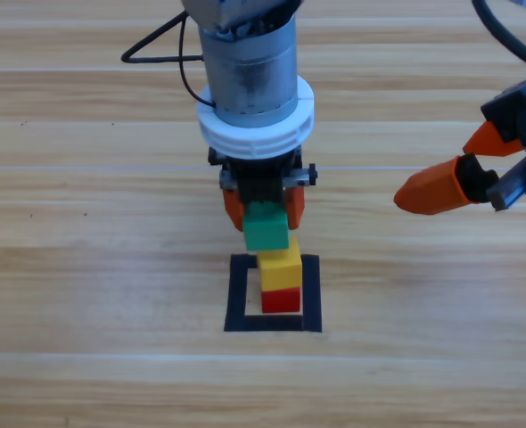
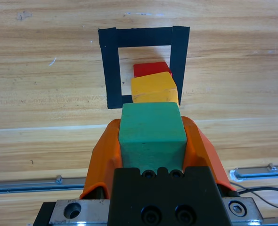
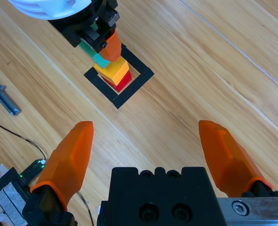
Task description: Stack the blocks in the rectangular block: red at the bottom, yellow in the middle, green on top
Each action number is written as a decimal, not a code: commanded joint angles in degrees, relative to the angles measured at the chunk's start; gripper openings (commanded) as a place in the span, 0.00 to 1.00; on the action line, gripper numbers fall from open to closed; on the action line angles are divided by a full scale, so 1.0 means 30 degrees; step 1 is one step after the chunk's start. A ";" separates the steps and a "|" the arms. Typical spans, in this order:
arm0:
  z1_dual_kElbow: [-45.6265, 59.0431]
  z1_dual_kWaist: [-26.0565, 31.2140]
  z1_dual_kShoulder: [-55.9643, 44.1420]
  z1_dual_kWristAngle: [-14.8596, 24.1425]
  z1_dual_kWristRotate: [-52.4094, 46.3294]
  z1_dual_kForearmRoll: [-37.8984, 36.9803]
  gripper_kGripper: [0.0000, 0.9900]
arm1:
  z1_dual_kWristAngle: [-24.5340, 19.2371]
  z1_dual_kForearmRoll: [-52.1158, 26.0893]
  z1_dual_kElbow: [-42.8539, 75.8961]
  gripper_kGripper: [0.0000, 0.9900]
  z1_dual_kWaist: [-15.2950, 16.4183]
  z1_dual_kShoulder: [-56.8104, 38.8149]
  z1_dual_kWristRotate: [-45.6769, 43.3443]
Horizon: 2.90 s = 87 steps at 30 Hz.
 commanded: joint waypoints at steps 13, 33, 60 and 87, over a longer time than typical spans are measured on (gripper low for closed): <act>-0.0462 -0.0627 0.1463 0.0238 -0.0044 0.0166 0.06 | 0.0176 -0.0201 0.0521 0.99 -0.0542 0.0818 -0.0209; -0.0462 -0.0627 0.1697 0.0326 0.0073 0.0166 0.06 | 0.0205 -0.0201 0.0521 0.99 -0.0542 0.0789 -0.0238; -0.0638 -0.0685 0.1990 0.0414 0.0103 0.0137 0.06 | 0.0234 -0.0201 0.0550 0.99 -0.0542 0.0789 -0.0238; 0.0036 -0.0744 0.0613 0.0795 0.0542 0.0137 1.00 | 0.0381 -0.0201 0.0521 0.99 -0.0542 0.0847 -0.0267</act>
